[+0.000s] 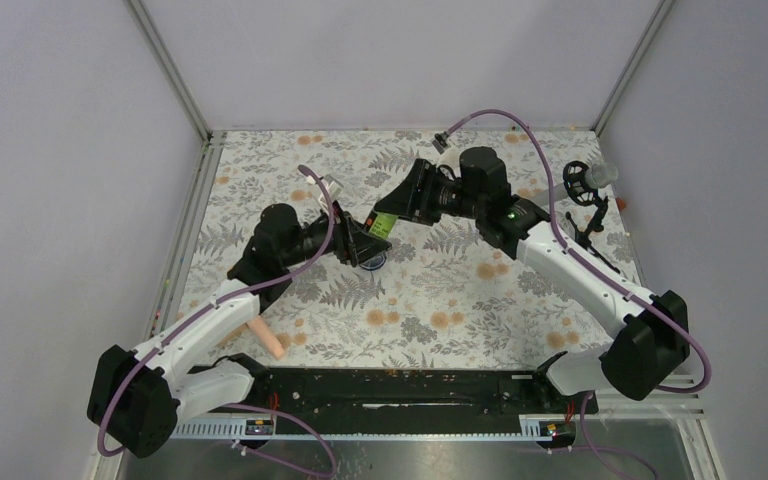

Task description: Sort the pills into containers

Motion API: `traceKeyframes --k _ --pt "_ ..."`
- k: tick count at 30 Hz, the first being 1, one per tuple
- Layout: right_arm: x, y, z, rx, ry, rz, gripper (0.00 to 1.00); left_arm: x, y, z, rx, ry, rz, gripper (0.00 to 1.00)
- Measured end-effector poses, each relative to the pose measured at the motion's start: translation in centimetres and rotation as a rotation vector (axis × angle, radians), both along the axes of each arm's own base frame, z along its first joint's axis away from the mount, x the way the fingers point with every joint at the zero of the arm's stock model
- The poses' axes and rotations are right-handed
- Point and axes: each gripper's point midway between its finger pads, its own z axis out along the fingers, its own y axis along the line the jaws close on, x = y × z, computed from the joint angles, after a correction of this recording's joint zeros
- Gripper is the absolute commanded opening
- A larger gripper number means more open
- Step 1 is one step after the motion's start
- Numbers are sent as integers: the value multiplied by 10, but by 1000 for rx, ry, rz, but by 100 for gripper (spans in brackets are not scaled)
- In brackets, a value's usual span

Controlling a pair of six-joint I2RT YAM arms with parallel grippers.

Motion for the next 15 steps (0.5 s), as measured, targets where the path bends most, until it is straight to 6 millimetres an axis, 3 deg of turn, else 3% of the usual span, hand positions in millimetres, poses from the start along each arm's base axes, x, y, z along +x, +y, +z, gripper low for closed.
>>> traceKeyframes --k 5,8,10,11,15 --pt "-29 -2 28 121 -189 296 2 -26 -9 24 -105 43 -145 0" --pt "-46 -7 41 169 -266 430 77 -45 -12 40 -156 40 -254 0" --pt "-48 -10 43 168 -277 445 95 -49 -12 43 -162 32 -280 0" --pt "-47 -11 42 158 -274 438 99 -48 -13 43 -158 24 -283 0" --pt "-27 -8 36 67 -242 277 99 -31 -13 31 -71 -17 -217 0"
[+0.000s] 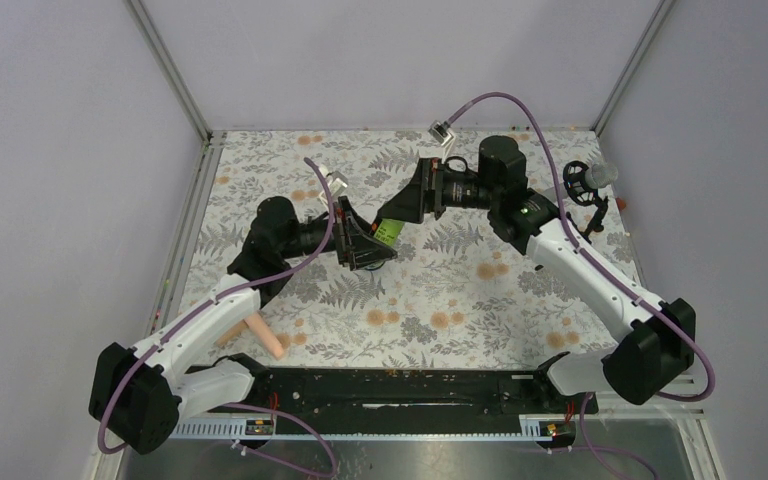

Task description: Sort the pills into containers

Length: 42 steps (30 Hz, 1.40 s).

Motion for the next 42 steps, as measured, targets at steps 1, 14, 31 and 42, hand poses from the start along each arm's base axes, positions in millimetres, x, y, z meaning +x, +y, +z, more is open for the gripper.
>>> traceKeyframes --k 1,14,31,42 --pt "6 0 -2 -16 6 -51 98 2 0 -1 7 -6 10 0" --pt "33 6 -18 -192 181 -431 61 43 18 -20 141 -102 253 0" --pt "3 4 1 -51 -24 -40 0 10 10 -2 52 34 83 0" --pt "-13 -25 -5 -194 -165 44 78 5 14 1 154 -125 16 0"
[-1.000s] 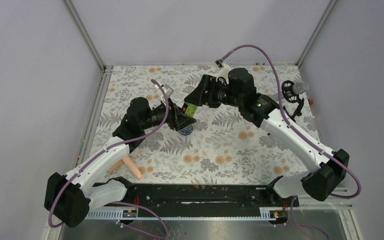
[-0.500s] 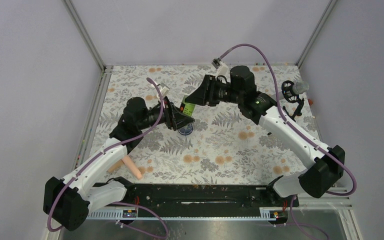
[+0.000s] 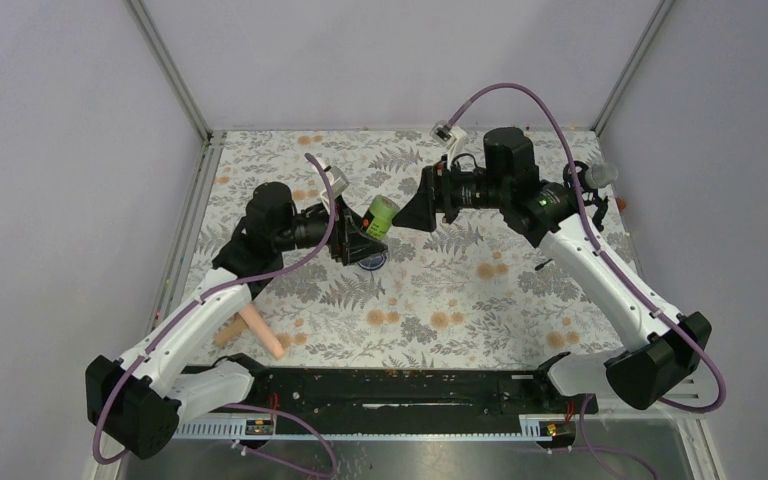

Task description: Sort the pills into containers

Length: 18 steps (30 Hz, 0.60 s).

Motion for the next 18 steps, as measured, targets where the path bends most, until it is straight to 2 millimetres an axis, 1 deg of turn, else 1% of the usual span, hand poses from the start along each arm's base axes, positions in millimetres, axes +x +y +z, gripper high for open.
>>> traceKeyframes --k 1,3,5,7,12,18 --pt "6 -1 -1 -12 15 -55 78 8 3 -2 18 -26 34 0" --pt "19 -2 -5 -47 66 -185 78 16 7 -7 47 -51 73 0" --pt "27 2 -7 -67 118 -286 78 24 9 -12 73 -68 105 0" --pt "30 9 -9 -71 156 -356 78 31 11 -15 92 -82 133 0" --pt "31 19 -15 -72 224 -459 78 39 14 -19 112 -93 172 0" --pt "42 25 -8 -20 243 -521 78 40 14 -19 112 -91 178 0"
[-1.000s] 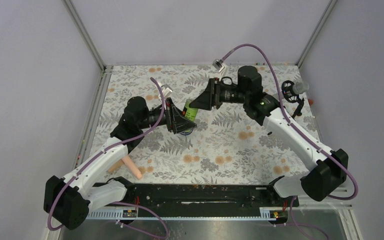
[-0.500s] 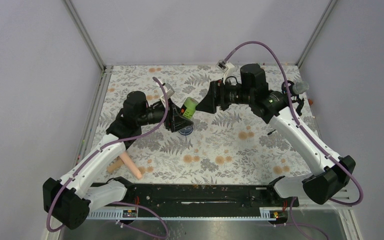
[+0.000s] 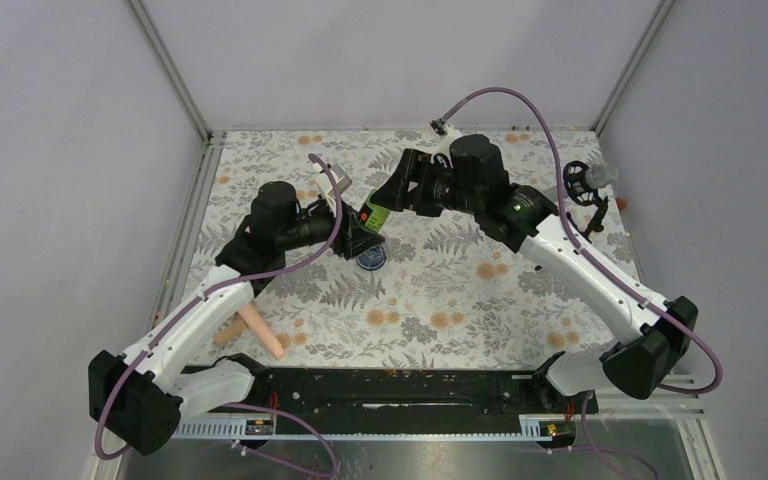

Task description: Sort the pills into containers

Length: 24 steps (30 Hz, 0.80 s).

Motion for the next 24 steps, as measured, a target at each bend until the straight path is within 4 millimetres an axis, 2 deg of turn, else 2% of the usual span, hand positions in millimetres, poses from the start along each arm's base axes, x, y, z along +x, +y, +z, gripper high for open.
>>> traceKeyframes --k 3,5,6,10,12,16,19,24 --pt "5 4 0 11 9 -11 74 0 0 0 -3 6 1 0" --pt "10 9 -1 12 17 -12 66 -1 0 0 -5 11 2 0" --pt "11 12 -1 12 19 -9 59 0 -1 1 -9 13 4 0" --pt "13 17 1 20 26 2 18 1 -1 1 -21 27 17 0" --pt "12 17 2 21 22 9 3 1 -2 2 -32 34 20 0" --pt "9 18 4 18 -25 73 0 -3 -4 3 -50 62 13 0" --pt "-1 16 8 24 -103 199 0 -11 -8 5 -74 85 -32 0" --pt "-40 7 20 54 -275 508 0 -49 -19 15 -135 125 -243 0"
